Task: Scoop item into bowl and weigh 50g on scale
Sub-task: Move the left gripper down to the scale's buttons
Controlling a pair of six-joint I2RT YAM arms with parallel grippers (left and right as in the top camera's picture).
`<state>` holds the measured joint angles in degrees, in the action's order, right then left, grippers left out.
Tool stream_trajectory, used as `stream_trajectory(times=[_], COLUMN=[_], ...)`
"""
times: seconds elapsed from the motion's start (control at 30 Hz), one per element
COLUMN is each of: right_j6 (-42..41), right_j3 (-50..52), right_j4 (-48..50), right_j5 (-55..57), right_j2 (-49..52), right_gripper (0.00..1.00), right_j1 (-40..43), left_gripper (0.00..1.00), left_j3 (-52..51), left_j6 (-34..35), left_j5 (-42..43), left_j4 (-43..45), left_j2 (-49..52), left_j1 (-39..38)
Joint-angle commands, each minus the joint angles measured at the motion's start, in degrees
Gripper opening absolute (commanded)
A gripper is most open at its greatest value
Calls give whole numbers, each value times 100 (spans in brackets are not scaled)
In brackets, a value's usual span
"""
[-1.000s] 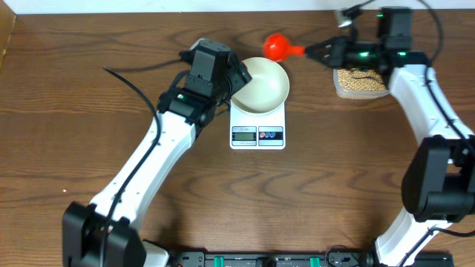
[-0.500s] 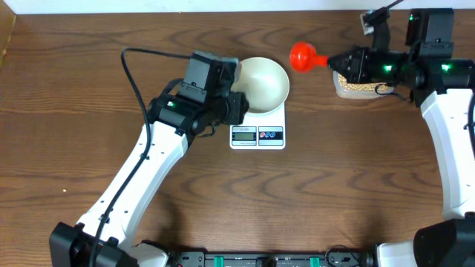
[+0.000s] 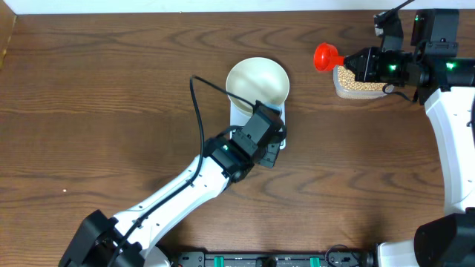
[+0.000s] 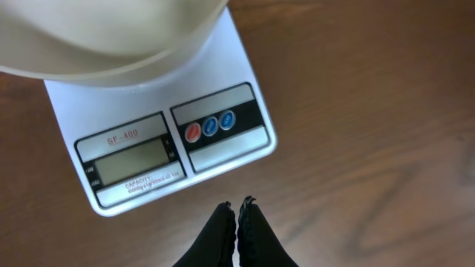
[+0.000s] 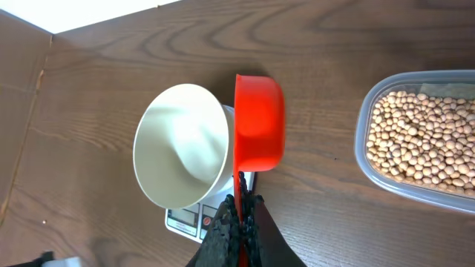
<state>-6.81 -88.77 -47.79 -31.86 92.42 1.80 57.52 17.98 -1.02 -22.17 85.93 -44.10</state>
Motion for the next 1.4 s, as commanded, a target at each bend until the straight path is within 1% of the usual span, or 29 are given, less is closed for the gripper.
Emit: stream_trajectory(times=[0.0, 0.03, 0.07, 0.27, 0.4, 0.5, 0.77, 1.0, 1.13, 1.37], right_j6=[2, 2, 2, 4, 4, 4, 26, 70, 72, 70], right_j3=[13, 24, 35, 50, 50, 50, 50, 50, 50, 50], right_j4=[44, 61, 70, 9, -4, -2, -92, -160, -186, -216], right_j5=[157, 175, 175, 175, 175, 177, 199, 199, 203, 323], right_j2=[-15, -7, -4, -4, -4, -4, -4, -4, -4, -4], right_gripper=[1, 1, 1, 1, 1, 1, 1, 1, 1, 1], right_j1=[7, 7, 4, 2, 2, 2, 2, 2, 2, 2], left_gripper=[7, 7, 8, 7, 7, 7, 7, 7, 7, 7], left_j3=[-398, -457, -474, -474, -474, -474, -474, -474, -474, -474], left_j6=[-780, -1027, -1128, -1585, -1585, -1582, -1580, -1513, -1335, -1298], left_j5=[-354, -354, -352, -352, -363, -614, -748, -769, -763, -737], left_j4=[579, 728, 798, 1425, 1633, 1757, 2249, 2461, 2487, 2487], left_j2=[192, 297, 387, 1049, 1375, 1397, 1676, 1773, 1773, 1773], left_j1=[57, 57, 57, 57, 57, 68, 109, 323, 420, 417])
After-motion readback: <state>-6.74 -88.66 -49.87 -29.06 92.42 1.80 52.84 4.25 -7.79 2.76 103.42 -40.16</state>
